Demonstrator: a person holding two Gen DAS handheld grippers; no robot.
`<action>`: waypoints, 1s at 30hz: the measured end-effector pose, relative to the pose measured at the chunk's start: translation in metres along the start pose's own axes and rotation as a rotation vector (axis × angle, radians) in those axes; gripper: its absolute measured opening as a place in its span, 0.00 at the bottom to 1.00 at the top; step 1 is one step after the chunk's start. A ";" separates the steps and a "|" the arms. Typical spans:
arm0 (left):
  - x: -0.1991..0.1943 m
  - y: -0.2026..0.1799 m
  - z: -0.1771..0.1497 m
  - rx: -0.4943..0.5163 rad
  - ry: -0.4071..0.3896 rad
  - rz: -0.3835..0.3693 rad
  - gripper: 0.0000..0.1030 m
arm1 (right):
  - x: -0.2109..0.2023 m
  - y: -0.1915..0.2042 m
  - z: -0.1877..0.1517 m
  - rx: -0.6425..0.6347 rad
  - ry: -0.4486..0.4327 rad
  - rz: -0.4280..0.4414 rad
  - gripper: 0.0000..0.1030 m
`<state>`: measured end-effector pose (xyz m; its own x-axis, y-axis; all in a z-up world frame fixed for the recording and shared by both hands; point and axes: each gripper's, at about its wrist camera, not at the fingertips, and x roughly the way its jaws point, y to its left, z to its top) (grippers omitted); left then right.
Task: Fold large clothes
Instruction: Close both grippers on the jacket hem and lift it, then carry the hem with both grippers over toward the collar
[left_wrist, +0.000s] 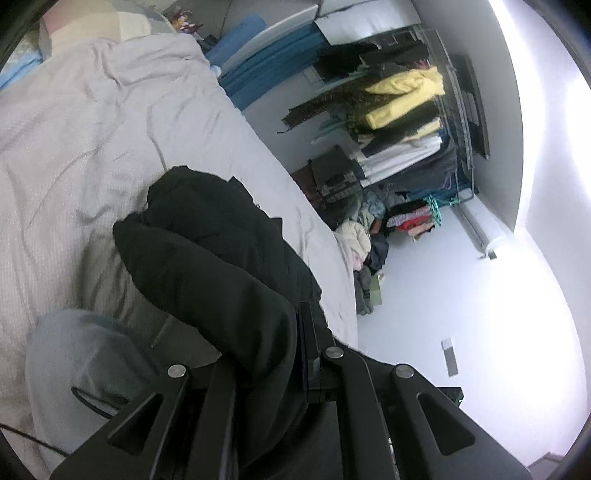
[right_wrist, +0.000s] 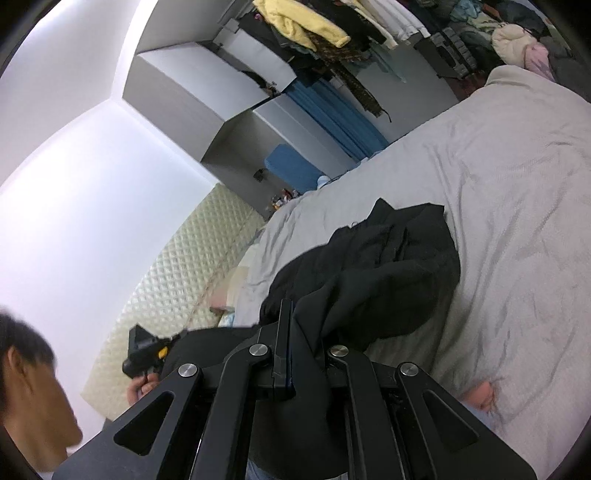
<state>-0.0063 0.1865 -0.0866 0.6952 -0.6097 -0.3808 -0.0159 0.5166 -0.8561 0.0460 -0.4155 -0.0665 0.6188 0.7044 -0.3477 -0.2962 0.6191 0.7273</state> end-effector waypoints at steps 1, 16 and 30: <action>0.005 0.001 0.006 -0.010 -0.003 0.003 0.05 | 0.005 -0.002 0.007 -0.003 -0.002 -0.001 0.04; 0.096 0.020 0.123 -0.105 -0.056 0.227 0.12 | 0.102 -0.073 0.113 0.261 -0.062 -0.034 0.05; 0.208 0.053 0.185 -0.184 0.110 0.492 0.13 | 0.194 -0.152 0.147 0.465 0.011 -0.231 0.06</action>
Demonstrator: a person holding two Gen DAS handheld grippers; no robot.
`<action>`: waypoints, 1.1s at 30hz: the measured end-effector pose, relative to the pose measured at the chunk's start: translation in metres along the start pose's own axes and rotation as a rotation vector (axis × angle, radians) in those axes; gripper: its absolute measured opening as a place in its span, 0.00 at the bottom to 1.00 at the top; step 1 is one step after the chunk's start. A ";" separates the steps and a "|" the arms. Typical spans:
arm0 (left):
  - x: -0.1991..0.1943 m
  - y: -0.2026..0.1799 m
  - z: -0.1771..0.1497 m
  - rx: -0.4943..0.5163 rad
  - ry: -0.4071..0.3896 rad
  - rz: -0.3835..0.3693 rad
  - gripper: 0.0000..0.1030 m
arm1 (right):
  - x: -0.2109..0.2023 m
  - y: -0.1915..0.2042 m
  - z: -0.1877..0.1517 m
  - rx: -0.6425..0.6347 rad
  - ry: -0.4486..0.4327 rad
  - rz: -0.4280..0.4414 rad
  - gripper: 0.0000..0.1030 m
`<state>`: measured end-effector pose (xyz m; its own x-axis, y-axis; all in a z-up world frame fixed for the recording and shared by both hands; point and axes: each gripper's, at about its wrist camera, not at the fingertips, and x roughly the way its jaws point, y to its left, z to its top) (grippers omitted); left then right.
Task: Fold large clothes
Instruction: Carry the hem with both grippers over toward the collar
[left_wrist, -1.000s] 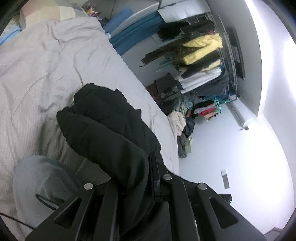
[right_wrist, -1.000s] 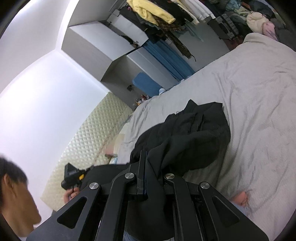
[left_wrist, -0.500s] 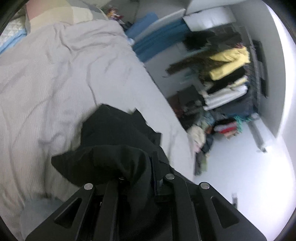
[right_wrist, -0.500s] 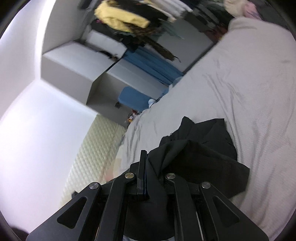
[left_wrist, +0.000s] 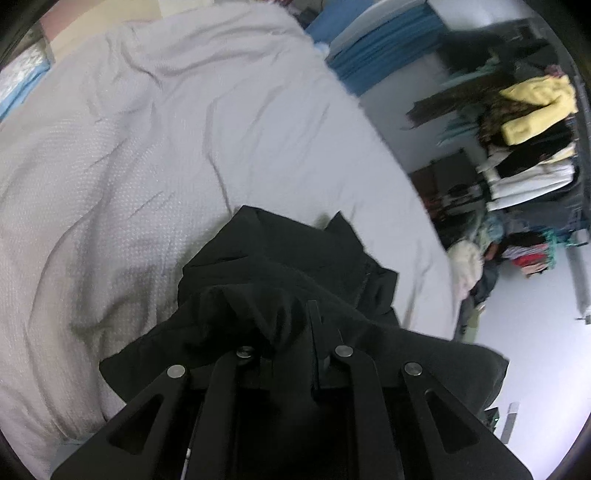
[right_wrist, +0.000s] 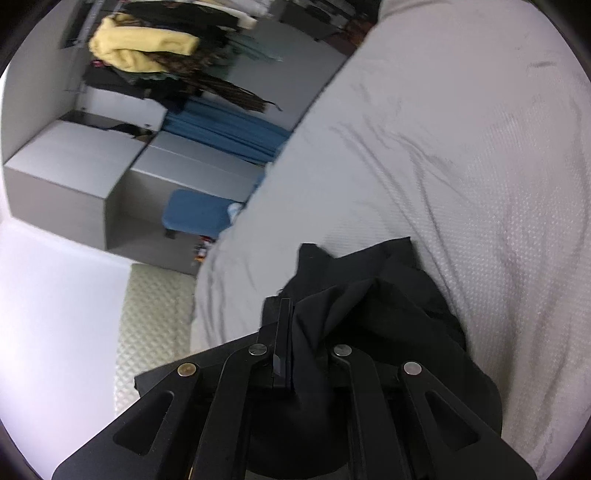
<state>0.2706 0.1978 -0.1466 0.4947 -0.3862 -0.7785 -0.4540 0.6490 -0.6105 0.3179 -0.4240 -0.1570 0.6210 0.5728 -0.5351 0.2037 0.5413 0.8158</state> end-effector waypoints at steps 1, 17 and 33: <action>0.007 -0.001 0.004 -0.003 0.014 0.014 0.13 | 0.006 -0.003 0.003 0.005 0.004 -0.006 0.06; 0.094 -0.013 0.029 0.017 0.090 0.069 0.14 | 0.074 -0.045 0.015 0.034 0.069 -0.089 0.06; -0.033 0.001 0.022 0.087 -0.129 -0.092 0.60 | -0.022 0.001 0.014 -0.191 -0.033 -0.148 0.56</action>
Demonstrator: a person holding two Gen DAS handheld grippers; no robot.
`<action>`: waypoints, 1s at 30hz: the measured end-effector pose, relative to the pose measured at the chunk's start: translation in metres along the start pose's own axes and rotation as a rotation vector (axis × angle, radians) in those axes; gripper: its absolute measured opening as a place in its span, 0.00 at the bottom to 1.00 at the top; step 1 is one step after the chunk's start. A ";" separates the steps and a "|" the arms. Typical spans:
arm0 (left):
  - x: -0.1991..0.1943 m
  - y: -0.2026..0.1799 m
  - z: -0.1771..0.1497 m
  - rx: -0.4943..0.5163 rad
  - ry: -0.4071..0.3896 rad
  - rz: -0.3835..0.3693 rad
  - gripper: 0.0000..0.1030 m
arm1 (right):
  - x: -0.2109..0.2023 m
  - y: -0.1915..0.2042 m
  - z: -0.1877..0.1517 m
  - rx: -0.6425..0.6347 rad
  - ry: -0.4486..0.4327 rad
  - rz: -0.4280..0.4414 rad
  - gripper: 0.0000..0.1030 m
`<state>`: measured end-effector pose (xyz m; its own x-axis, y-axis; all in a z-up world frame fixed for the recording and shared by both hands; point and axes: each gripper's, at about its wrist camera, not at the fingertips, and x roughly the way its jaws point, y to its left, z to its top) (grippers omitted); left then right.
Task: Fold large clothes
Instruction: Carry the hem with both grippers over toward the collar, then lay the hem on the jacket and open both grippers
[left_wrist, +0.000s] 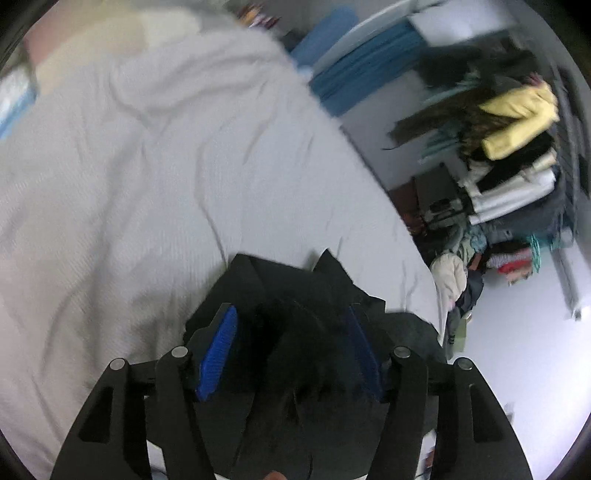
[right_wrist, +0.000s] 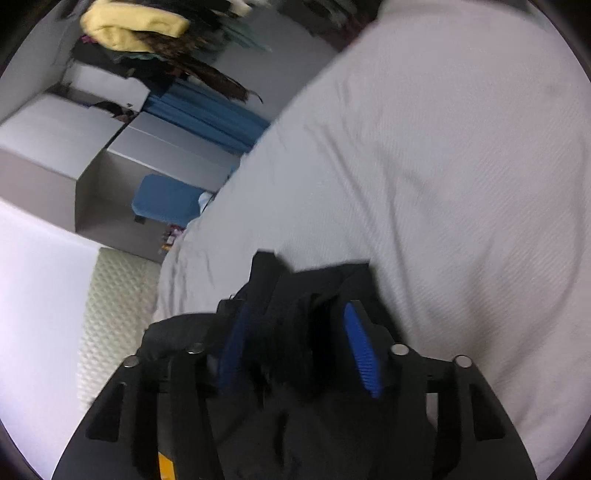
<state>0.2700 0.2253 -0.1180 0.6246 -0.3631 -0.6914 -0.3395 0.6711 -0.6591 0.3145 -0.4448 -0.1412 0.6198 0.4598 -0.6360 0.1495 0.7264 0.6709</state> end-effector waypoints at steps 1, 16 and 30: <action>-0.005 -0.005 -0.002 0.033 -0.012 0.001 0.61 | -0.010 0.011 -0.002 -0.059 -0.026 -0.027 0.58; 0.015 -0.109 -0.124 0.634 -0.149 0.131 0.61 | -0.005 0.162 -0.130 -0.627 -0.207 -0.038 0.82; 0.106 -0.107 -0.133 0.706 -0.121 0.247 0.62 | 0.106 0.165 -0.166 -0.761 -0.173 -0.140 0.97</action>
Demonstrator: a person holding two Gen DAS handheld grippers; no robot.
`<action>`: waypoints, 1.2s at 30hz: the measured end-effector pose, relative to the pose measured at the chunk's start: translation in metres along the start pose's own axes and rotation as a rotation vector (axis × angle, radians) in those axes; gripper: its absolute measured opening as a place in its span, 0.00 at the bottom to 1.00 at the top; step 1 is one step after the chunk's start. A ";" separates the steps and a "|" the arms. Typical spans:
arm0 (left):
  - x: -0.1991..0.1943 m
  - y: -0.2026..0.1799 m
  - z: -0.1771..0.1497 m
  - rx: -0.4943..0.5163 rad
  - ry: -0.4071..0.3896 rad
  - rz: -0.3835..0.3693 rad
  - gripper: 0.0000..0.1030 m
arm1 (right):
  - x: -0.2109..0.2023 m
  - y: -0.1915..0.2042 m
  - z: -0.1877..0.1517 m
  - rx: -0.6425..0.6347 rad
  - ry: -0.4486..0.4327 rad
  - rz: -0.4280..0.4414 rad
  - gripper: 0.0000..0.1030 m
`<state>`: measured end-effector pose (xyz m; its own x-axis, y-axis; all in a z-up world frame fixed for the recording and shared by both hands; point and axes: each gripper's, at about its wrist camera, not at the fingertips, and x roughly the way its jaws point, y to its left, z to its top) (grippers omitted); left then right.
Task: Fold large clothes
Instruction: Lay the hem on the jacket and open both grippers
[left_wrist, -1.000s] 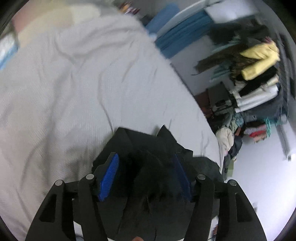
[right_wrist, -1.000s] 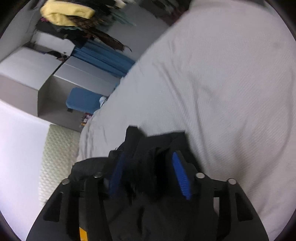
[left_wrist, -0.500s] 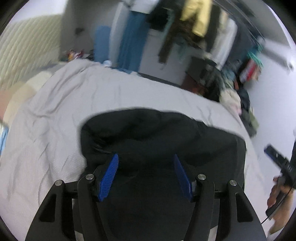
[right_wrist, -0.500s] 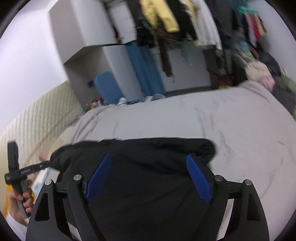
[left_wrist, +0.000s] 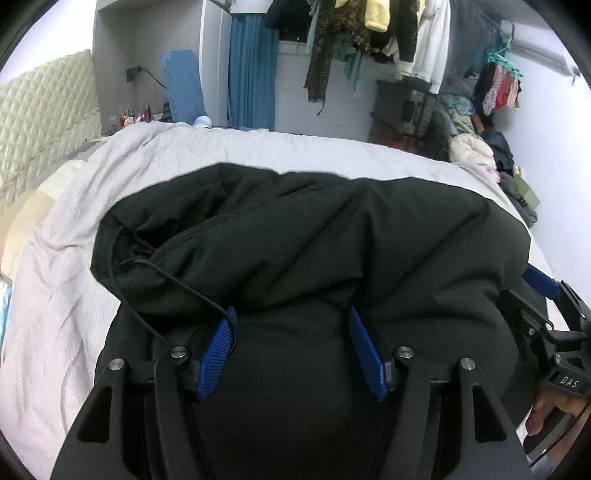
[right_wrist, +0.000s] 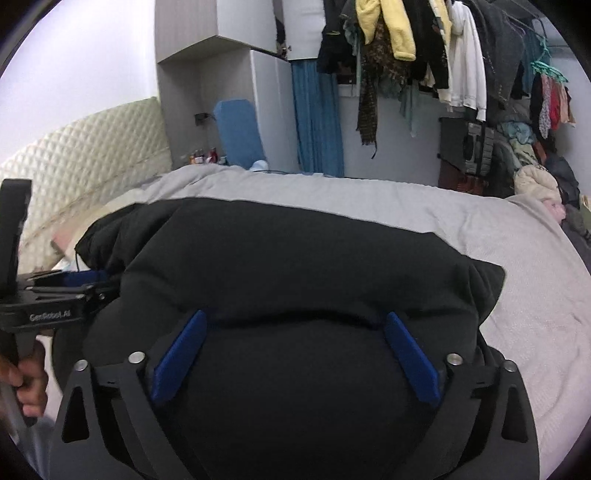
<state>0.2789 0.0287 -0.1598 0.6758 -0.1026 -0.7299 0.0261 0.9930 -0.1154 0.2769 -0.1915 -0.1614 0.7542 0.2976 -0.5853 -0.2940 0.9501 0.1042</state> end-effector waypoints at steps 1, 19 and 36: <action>0.005 0.001 0.003 -0.002 0.004 0.006 0.62 | 0.005 -0.002 0.002 0.005 0.002 -0.001 0.97; 0.087 0.003 0.049 -0.007 0.078 0.041 0.62 | 0.067 -0.011 0.015 0.006 0.054 -0.012 1.00; 0.054 0.036 0.045 -0.037 -0.011 0.038 0.62 | 0.028 -0.035 0.019 -0.010 0.004 -0.028 1.00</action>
<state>0.3494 0.0613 -0.1734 0.6840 -0.0641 -0.7267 -0.0266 0.9933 -0.1126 0.3199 -0.2150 -0.1660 0.7598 0.2704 -0.5912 -0.2786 0.9571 0.0797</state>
